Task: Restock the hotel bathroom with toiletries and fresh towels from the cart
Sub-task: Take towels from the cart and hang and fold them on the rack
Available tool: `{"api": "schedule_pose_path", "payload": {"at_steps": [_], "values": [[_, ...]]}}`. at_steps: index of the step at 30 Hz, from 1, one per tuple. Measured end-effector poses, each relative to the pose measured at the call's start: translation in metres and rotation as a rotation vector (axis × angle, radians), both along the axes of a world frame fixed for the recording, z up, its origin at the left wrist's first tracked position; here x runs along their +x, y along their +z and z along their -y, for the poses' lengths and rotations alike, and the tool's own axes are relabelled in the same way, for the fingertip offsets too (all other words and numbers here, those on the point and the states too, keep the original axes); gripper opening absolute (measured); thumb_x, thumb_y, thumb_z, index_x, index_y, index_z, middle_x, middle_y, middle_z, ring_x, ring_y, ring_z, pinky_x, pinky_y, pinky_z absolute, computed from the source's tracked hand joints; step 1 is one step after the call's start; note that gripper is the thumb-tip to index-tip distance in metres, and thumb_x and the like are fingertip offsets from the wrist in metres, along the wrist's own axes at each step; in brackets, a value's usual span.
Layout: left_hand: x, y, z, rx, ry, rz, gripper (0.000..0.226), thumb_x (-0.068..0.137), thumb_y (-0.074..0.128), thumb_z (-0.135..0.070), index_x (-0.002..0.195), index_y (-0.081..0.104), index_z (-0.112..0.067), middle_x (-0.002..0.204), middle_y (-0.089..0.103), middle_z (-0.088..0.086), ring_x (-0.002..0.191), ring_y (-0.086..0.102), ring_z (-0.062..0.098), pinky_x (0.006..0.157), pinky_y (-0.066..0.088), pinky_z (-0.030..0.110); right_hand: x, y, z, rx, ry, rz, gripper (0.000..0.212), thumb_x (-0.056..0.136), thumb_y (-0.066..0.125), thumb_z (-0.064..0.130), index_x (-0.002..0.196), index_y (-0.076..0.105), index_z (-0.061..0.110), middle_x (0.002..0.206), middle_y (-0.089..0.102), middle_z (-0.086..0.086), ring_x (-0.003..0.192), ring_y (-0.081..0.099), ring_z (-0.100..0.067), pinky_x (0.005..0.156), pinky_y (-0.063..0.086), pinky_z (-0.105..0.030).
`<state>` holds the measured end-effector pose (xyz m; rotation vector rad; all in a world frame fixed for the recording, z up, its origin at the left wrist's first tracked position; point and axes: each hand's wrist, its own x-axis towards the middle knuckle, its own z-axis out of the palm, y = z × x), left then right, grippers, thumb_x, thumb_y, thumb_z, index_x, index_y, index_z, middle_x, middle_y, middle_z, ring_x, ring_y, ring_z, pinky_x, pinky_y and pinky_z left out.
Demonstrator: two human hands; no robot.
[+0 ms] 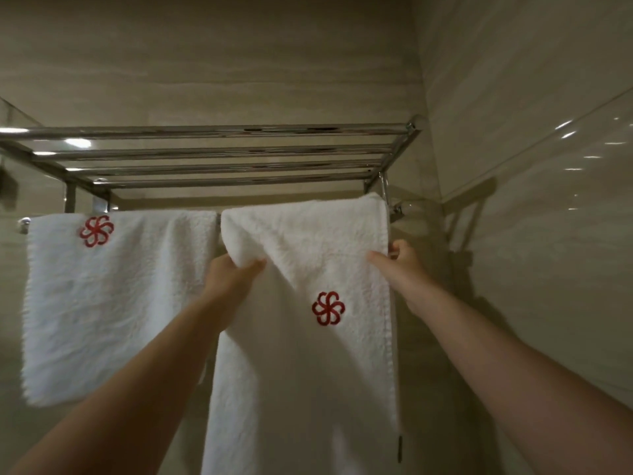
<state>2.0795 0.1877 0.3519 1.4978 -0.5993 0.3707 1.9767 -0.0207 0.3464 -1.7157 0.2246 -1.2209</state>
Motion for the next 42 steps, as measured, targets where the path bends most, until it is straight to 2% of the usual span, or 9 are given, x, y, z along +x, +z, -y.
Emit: {"api": "schedule_pose_path", "payload": {"at_steps": [10, 13, 18, 22, 26, 28, 32, 37, 42], "values": [[-0.016, -0.010, 0.005, 0.020, -0.113, 0.053, 0.007, 0.091, 0.055, -0.016, 0.086, 0.061, -0.014, 0.081, 0.059, 0.000, 0.073, 0.055, 0.011, 0.071, 0.046, 0.033, -0.002, -0.007, -0.019, -0.004, 0.186, 0.045, 0.014, 0.093, 0.051, 0.008, 0.084, 0.059, 0.016, 0.083, 0.062, -0.001, 0.076, 0.057, -0.015, 0.068, 0.048, -0.029], [-0.018, -0.016, 0.002, 0.054, -0.128, 0.041, 0.013, 0.091, 0.056, -0.019, 0.102, 0.061, -0.014, 0.091, 0.061, 0.003, 0.085, 0.057, 0.016, 0.077, 0.045, 0.033, -0.005, 0.000, -0.029, 0.042, 0.270, 0.041, 0.020, 0.098, 0.041, 0.010, 0.095, 0.060, 0.017, 0.091, 0.061, -0.002, 0.081, 0.058, -0.015, 0.081, 0.050, -0.034], [-0.019, -0.033, -0.009, 0.137, -0.178, -0.085, 0.022, 0.091, 0.057, -0.019, 0.113, 0.057, -0.013, 0.103, 0.062, 0.007, 0.094, 0.059, 0.021, 0.085, 0.049, 0.038, -0.006, 0.004, -0.040, -0.006, 0.170, -0.027, 0.015, 0.089, 0.060, 0.016, 0.082, 0.064, 0.004, 0.083, 0.066, -0.006, 0.072, 0.057, -0.017, 0.065, 0.048, -0.026], [-0.029, -0.050, -0.024, 0.553, 0.026, -0.251, 0.040, 0.093, 0.044, -0.047, 0.102, 0.053, -0.009, 0.085, 0.063, 0.010, 0.074, 0.062, 0.022, 0.061, 0.051, 0.031, 0.001, 0.005, -0.050, 0.132, 0.137, -0.002, 0.024, 0.077, 0.073, 0.017, 0.059, 0.057, 0.014, 0.073, 0.064, -0.008, 0.076, 0.060, -0.023, 0.074, 0.050, -0.034], [-0.036, -0.069, -0.032, 0.882, 0.142, -0.261, 0.057, 0.098, 0.025, -0.049, 0.073, 0.052, -0.006, 0.045, 0.060, 0.002, 0.041, 0.055, 0.013, 0.053, 0.042, 0.021, 0.001, 0.007, -0.066, 0.145, 0.174, -0.048, 0.022, 0.082, 0.067, 0.012, 0.066, 0.052, 0.017, 0.073, 0.060, -0.005, 0.071, 0.057, -0.021, 0.075, 0.050, -0.031], [-0.042, -0.072, -0.037, 0.758, -0.006, -0.280, 0.056, 0.099, 0.028, -0.045, 0.067, 0.054, -0.007, 0.044, 0.061, 0.000, 0.041, 0.057, 0.012, 0.052, 0.045, 0.021, 0.002, 0.006, -0.073, 0.097, 0.154, -0.073, 0.022, 0.084, 0.064, 0.013, 0.067, 0.050, 0.018, 0.070, 0.056, -0.003, 0.064, 0.052, -0.017, 0.066, 0.048, -0.027], [-0.055, -0.072, -0.037, 0.362, -0.441, -0.264, 0.057, 0.099, 0.026, -0.044, 0.084, 0.064, -0.004, 0.082, 0.072, 0.009, 0.075, 0.068, 0.018, 0.069, 0.051, 0.030, 0.001, -0.001, -0.084, -0.004, 0.136, -0.081, 0.020, 0.083, 0.064, 0.016, 0.068, 0.051, 0.018, 0.071, 0.055, -0.001, 0.064, 0.050, -0.015, 0.062, 0.044, -0.026], [-0.066, -0.068, -0.018, 0.174, -0.544, -0.292, 0.070, 0.092, 0.025, -0.061, 0.120, 0.054, -0.004, 0.113, 0.065, 0.014, 0.104, 0.063, 0.026, 0.095, 0.048, 0.041, -0.016, -0.016, -0.097, -0.165, 0.187, -0.178, 0.008, 0.084, 0.064, 0.021, 0.082, 0.057, 0.019, 0.086, 0.062, -0.001, 0.078, 0.060, -0.018, 0.065, 0.051, -0.030], [-0.078, -0.071, -0.012, 0.022, -0.625, -0.448, 0.069, 0.091, 0.037, -0.059, 0.117, 0.058, 0.001, 0.111, 0.065, 0.020, 0.103, 0.064, 0.030, 0.085, 0.053, 0.039, -0.025, -0.044, -0.105, -0.187, 0.376, -0.261, 0.016, 0.081, 0.070, 0.023, 0.091, 0.063, 0.012, 0.081, 0.065, 0.001, 0.076, 0.062, -0.014, 0.064, 0.051, -0.025]]}}
